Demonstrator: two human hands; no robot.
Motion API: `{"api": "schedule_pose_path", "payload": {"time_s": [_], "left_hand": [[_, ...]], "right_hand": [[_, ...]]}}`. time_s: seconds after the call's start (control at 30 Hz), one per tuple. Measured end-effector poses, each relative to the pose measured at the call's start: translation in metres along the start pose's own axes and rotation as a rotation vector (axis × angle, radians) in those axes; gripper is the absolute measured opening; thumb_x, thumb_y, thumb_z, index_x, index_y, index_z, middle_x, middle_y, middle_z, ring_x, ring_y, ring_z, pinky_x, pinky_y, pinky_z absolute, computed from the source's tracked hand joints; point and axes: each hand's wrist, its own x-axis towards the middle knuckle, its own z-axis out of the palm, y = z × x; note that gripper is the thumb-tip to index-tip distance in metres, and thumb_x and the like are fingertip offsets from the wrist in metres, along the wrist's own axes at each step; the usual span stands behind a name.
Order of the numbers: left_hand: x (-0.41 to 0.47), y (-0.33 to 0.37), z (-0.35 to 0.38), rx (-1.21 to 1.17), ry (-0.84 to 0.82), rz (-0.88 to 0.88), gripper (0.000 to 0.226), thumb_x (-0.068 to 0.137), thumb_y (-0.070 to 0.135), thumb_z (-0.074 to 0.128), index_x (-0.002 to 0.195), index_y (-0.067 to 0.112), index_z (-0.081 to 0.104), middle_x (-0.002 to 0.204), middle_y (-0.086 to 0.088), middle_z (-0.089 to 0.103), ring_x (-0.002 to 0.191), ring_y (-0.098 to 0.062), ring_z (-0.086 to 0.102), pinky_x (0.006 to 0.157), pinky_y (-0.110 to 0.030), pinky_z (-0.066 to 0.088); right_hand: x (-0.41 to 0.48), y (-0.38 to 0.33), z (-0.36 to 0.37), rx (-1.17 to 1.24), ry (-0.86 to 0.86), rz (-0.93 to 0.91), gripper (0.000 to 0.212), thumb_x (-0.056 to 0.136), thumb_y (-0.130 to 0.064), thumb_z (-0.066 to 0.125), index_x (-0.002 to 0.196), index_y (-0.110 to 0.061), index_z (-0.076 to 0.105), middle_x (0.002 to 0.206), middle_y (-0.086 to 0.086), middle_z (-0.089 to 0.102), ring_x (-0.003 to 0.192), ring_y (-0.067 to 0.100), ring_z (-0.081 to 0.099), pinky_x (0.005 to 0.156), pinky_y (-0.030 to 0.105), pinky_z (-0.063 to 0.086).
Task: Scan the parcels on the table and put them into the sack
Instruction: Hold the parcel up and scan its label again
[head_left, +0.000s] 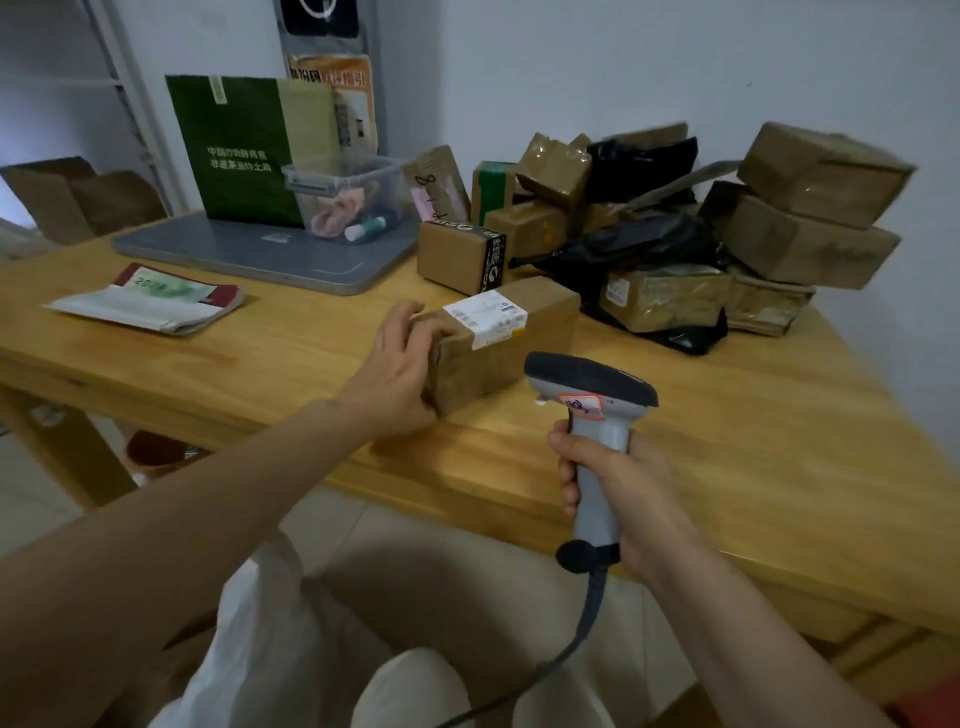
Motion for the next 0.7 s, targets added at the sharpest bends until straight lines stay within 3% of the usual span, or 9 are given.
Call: {"api": "schedule_pose_path", "payload": {"time_s": [0.1, 0.2, 0.3, 0.37, 0.43, 0.57, 0.7], "left_hand": [[-0.011, 0.011, -0.004, -0.173, -0.067, 0.0, 0.079, 0.072, 0.031, 0.08, 0.129, 0.042, 0.027, 0.153, 0.0, -0.002, 0.144, -0.03, 0.009, 0.114, -0.039, 0.029], [-0.008, 0.023, -0.008, -0.272, 0.085, -0.085, 0.051, 0.082, 0.031, 0.074, 0.12, 0.039, 0.041, 0.142, -0.003, 0.03, 0.127, -0.02, 0.041, 0.095, -0.025, 0.038], [-0.006, 0.027, -0.015, -0.203, 0.204, -0.103, 0.071, 0.078, 0.02, 0.077, 0.137, 0.021, 0.038, 0.138, -0.003, 0.041, 0.125, -0.019, 0.045, 0.096, -0.025, 0.039], [-0.007, 0.029, -0.024, -0.176, 0.197, -0.09, 0.094, 0.074, 0.021, 0.081, 0.149, 0.016, 0.024, 0.143, -0.004, 0.04, 0.129, -0.019, 0.042, 0.103, -0.032, 0.039], [-0.01, 0.028, -0.032, -0.14, 0.178, -0.051, 0.103, 0.073, 0.028, 0.082, 0.152, 0.015, 0.016, 0.144, -0.004, 0.039, 0.13, -0.02, 0.041, 0.103, -0.037, 0.041], [-0.012, 0.02, -0.046, 0.035, 0.157, 0.0, 0.096, 0.078, 0.02, 0.079, 0.152, 0.015, 0.019, 0.148, -0.005, 0.037, 0.135, -0.023, 0.037, 0.106, -0.038, 0.038], [-0.006, 0.016, -0.073, 0.192, 0.124, 0.039, 0.082, 0.081, 0.008, 0.072, 0.15, 0.014, 0.028, 0.149, -0.006, 0.031, 0.133, -0.025, 0.038, 0.104, -0.034, 0.039]], "right_hand": [[-0.004, -0.001, -0.001, 0.011, 0.011, -0.002, 0.008, 0.084, -0.005, 0.068, 0.091, -0.004, 0.064, 0.056, 0.006, 0.054, 0.042, 0.016, 0.047, 0.04, 0.025, 0.041], [-0.012, -0.004, -0.003, -0.018, 0.025, -0.01, 0.007, 0.084, -0.006, 0.068, 0.09, -0.004, 0.064, 0.057, 0.006, 0.055, 0.043, 0.016, 0.048, 0.042, 0.025, 0.042], [-0.018, -0.012, -0.008, -0.088, 0.035, -0.03, 0.01, 0.084, -0.009, 0.069, 0.091, -0.004, 0.065, 0.058, 0.006, 0.057, 0.045, 0.016, 0.051, 0.044, 0.026, 0.044], [-0.022, -0.019, -0.011, -0.135, 0.028, -0.055, 0.013, 0.084, -0.01, 0.069, 0.091, -0.001, 0.064, 0.059, 0.008, 0.059, 0.046, 0.017, 0.052, 0.045, 0.027, 0.046], [-0.025, -0.025, -0.012, -0.169, 0.003, -0.081, 0.015, 0.085, -0.01, 0.069, 0.09, 0.002, 0.063, 0.059, 0.011, 0.059, 0.046, 0.019, 0.053, 0.045, 0.027, 0.047], [-0.03, -0.034, -0.008, -0.309, -0.046, -0.127, 0.015, 0.085, -0.01, 0.068, 0.091, 0.002, 0.061, 0.059, 0.011, 0.06, 0.045, 0.02, 0.054, 0.046, 0.028, 0.047], [-0.034, -0.035, -0.001, -0.499, -0.028, -0.159, 0.012, 0.085, -0.017, 0.069, 0.09, -0.012, 0.059, 0.06, 0.004, 0.061, 0.045, 0.015, 0.055, 0.05, 0.031, 0.049]]}}
